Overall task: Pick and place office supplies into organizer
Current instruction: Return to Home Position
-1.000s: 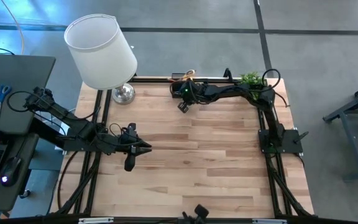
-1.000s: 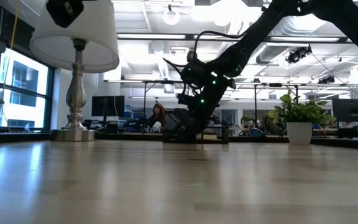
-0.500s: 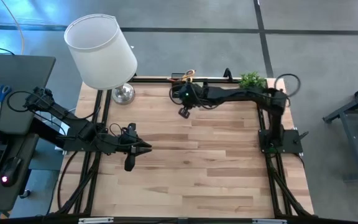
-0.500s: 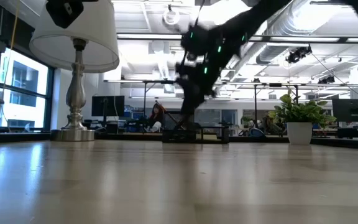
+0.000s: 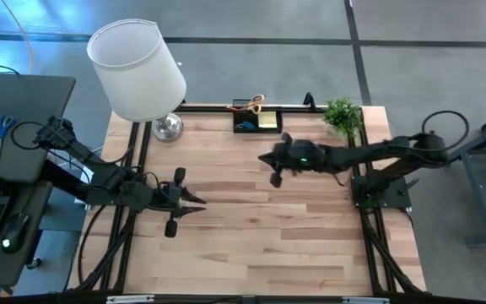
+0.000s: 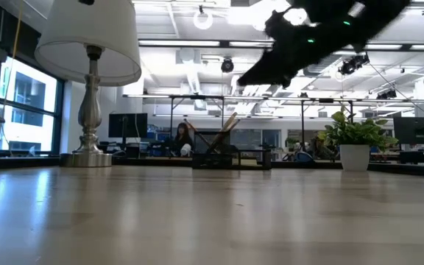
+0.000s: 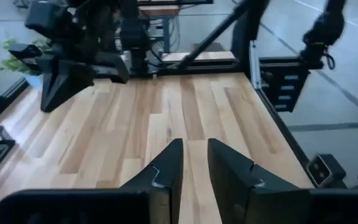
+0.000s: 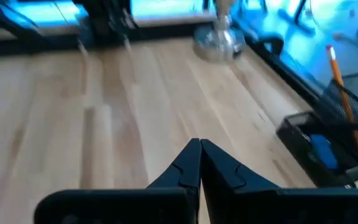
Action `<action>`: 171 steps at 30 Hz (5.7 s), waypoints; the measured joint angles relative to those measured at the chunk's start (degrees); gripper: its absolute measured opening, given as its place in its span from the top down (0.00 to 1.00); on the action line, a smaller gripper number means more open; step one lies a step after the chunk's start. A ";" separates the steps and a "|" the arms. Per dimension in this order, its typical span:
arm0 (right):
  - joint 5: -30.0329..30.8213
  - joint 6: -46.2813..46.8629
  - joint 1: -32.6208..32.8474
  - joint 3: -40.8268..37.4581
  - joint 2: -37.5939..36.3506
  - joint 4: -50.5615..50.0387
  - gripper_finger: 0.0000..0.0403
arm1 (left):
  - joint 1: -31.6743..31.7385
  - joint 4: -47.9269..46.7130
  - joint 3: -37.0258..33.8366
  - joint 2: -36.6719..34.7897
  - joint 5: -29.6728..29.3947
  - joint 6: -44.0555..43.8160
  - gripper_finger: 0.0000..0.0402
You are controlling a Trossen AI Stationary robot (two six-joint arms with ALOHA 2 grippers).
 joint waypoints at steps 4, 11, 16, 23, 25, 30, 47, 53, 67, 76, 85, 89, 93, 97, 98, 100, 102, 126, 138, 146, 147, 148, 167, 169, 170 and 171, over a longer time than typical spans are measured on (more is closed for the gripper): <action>-2.19 -1.23 0.11 -10.29 -6.06 13.33 1.00 | 0.00 -0.02 0.00 -0.83 0.79 2.68 0.90; -2.48 2.05 -0.74 -21.18 -20.73 16.77 1.00 | 0.04 -0.69 -2.38 -10.39 0.78 6.68 0.98; -2.15 2.19 -1.06 -27.46 -30.18 17.70 1.00 | 2.61 5.55 -10.58 -19.78 4.06 6.57 0.96; -1.61 3.64 -3.18 -38.20 -38.42 25.80 1.00 | 10.69 12.13 -19.80 -29.18 13.60 6.70 0.96; -2.58 4.82 -3.47 -41.02 -40.05 28.20 1.00 | 12.80 12.27 -21.59 -30.52 15.51 6.40 0.96; -7.81 5.03 -3.56 -41.68 -42.55 26.70 1.00 | 17.03 13.28 -26.24 -33.14 18.58 5.73 0.96; -8.87 2.00 -3.56 -41.70 -42.94 25.67 1.00 | 19.16 23.31 -39.93 -46.32 24.74 5.66 0.96; -10.80 1.98 -3.56 -41.72 -42.92 25.11 1.00 | 24.00 15.57 -39.95 -52.63 29.88 4.95 0.96; -13.38 1.09 -3.47 -41.75 -43.58 26.34 1.00 | 39.03 8.81 -39.98 -55.17 43.86 1.52 0.98; -11.60 2.49 -2.05 -41.75 -59.63 9.48 1.00 | 41.70 5.30 -39.98 -56.61 42.88 -1.51 0.99; -8.37 1.13 0.74 -41.77 -79.36 -7.72 1.00 | 41.66 5.32 -39.98 -56.54 42.29 0.27 1.00; -1.26 1.95 2.06 -41.35 -80.07 -13.75 1.00 | 41.64 5.08 -39.98 -56.54 41.00 0.42 0.99; -1.54 2.64 3.46 -41.35 -79.97 -13.81 1.00 | 41.66 2.62 -40.00 -56.50 35.98 0.53 0.98; -0.64 2.41 4.86 -41.37 -80.06 -13.72 1.00 | 41.64 2.29 -40.00 -56.50 31.08 0.63 0.98; -0.65 2.07 4.99 -41.37 -80.06 -13.72 1.00 | 41.64 2.29 -40.00 -56.50 30.47 0.65 0.98; -0.65 2.01 5.05 -41.37 -80.06 -13.69 1.00 | 41.64 2.28 -40.00 -56.50 30.32 0.58 0.98; -0.65 1.99 5.03 -41.37 -80.06 -13.69 1.00 | 41.64 2.27 -40.00 -56.50 30.32 0.44 0.98; -0.69 -8.92 4.99 -41.35 -80.03 -13.74 1.00 | 41.64 1.99 -40.00 -56.50 30.27 9.65 0.98; -0.82 -8.89 4.99 -41.33 -80.03 -13.76 1.00 | 41.64 2.01 -40.00 -56.50 30.29 12.24 0.98; -0.82 -8.92 4.99 -41.31 -80.01 -13.78 1.00 | 41.64 2.01 -40.00 -56.50 30.29 12.22 0.98; -0.82 -8.92 4.99 -41.31 -80.01 -13.78 1.00 | 41.64 2.01 -40.00 -56.50 30.29 12.24 0.98; -0.82 -8.94 4.99 -41.31 -80.02 -13.78 1.00 | 41.64 2.01 -40.00 -56.50 30.29 12.24 0.98; -0.82 -8.94 4.99 -41.29 -80.02 -13.78 1.00 | 41.64 2.02 -40.00 -56.50 30.29 12.22 0.98; -0.82 -8.94 4.99 -41.29 -80.03 -13.78 1.00 | 41.64 2.03 -40.00 -56.50 30.29 12.22 0.98; -0.82 -8.94 4.99 -41.29 -80.01 -13.78 1.00 | 41.64 2.03 -40.00 -56.50 30.29 12.22 0.98; -0.82 -8.94 4.99 -41.29 -80.01 -13.78 1.00 | 41.64 2.03 -40.00 -56.50 30.29 12.22 0.98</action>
